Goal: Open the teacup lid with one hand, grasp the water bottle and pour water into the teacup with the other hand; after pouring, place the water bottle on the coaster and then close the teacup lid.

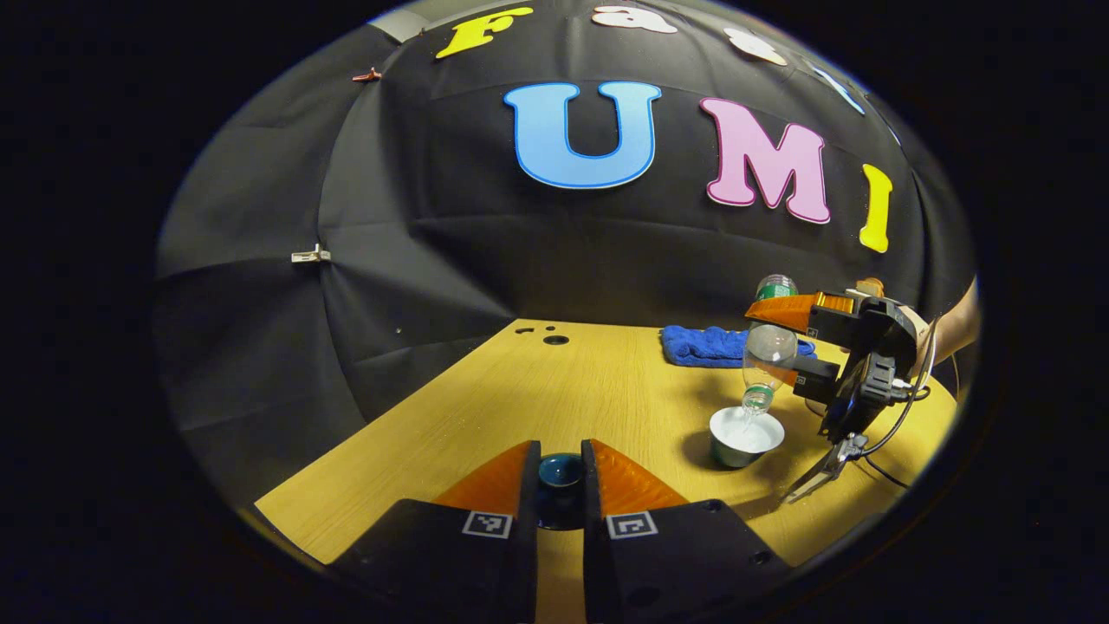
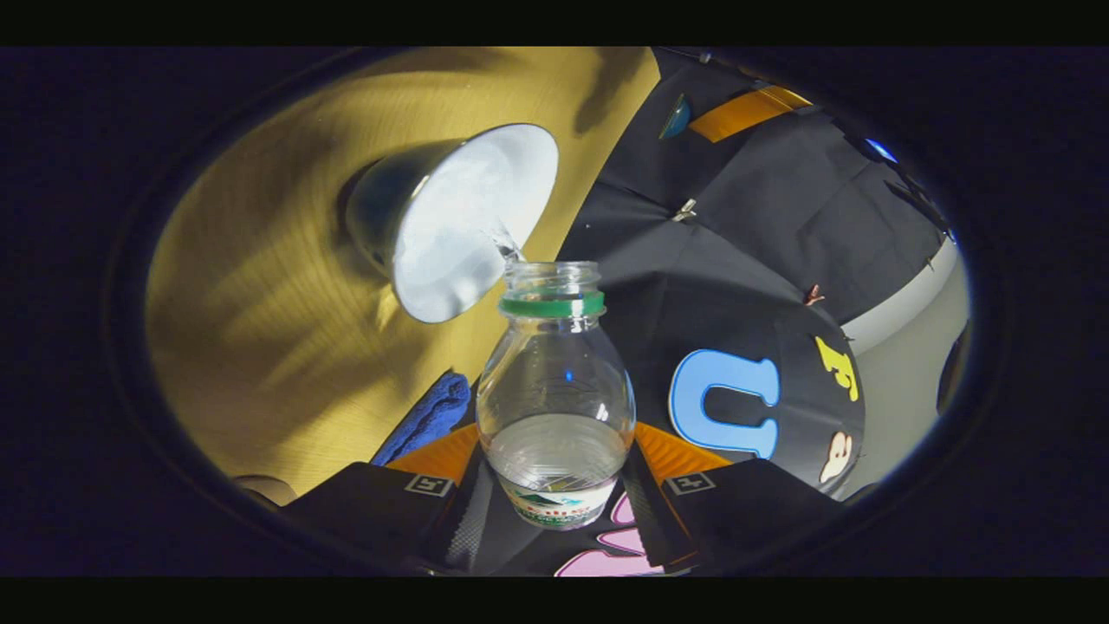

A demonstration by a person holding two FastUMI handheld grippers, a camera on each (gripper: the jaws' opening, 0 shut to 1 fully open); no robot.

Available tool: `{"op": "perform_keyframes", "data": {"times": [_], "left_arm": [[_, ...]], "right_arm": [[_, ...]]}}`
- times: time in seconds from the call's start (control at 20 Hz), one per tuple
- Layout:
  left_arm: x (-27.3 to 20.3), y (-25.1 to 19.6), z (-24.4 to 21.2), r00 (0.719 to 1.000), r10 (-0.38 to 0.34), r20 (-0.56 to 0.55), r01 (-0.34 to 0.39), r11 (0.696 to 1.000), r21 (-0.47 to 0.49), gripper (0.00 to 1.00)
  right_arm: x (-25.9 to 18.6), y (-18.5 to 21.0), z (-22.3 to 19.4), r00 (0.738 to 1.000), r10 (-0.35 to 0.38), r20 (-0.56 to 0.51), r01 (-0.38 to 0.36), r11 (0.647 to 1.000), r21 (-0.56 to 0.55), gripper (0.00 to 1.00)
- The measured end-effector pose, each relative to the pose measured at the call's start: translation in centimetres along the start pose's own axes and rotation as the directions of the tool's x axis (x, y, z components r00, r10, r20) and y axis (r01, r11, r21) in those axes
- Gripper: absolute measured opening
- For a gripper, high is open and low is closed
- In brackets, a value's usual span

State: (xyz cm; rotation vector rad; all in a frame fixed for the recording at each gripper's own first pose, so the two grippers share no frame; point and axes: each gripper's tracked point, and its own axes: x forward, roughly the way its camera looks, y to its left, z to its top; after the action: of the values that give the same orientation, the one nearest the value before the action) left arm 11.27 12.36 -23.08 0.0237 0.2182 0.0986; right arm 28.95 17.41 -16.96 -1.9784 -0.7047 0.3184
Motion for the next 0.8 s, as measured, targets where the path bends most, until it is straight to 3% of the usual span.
{"op": "perform_keyframes", "data": {"times": [0.05,0.25,0.3,0.4,0.45,0.8], "left_arm": [[-0.15,-0.03,-0.14,1.0,0.002,-0.001,-0.002,1.0,0.001,0.25],[-0.32,-0.26,-0.22,1.0,0.002,-0.001,-0.002,1.0,0.01,0.25],[-0.33,-0.3,-0.16,1.0,0.002,0.0,-0.002,1.0,0.014,0.25],[-0.39,-0.32,-0.07,1.0,0.005,0.004,-0.005,1.0,0.027,0.25],[-0.43,-0.31,0.03,1.0,0.007,0.006,-0.007,0.999,0.034,0.25],[-0.52,-0.92,0.32,1.0,0.002,0.007,-0.002,1.0,0.029,0.25]], "right_arm": [[0.03,0.04,0.1,1.0,0.001,0.005,-0.001,1.0,-0.006,0.73],[0.12,0.11,0.01,1.0,0.009,0.02,-0.008,1.0,-0.021,0.73],[-0.02,0.16,0.0,1.0,0.011,0.02,-0.011,1.0,-0.022,0.69],[-0.07,0.3,-0.09,1.0,0.017,0.017,-0.017,1.0,-0.018,0.73],[-0.05,0.28,-0.08,1.0,0.016,0.013,-0.015,1.0,-0.016,0.69],[-0.02,0.68,0.11,1.0,0.027,0.013,-0.027,1.0,-0.001,0.73]]}}
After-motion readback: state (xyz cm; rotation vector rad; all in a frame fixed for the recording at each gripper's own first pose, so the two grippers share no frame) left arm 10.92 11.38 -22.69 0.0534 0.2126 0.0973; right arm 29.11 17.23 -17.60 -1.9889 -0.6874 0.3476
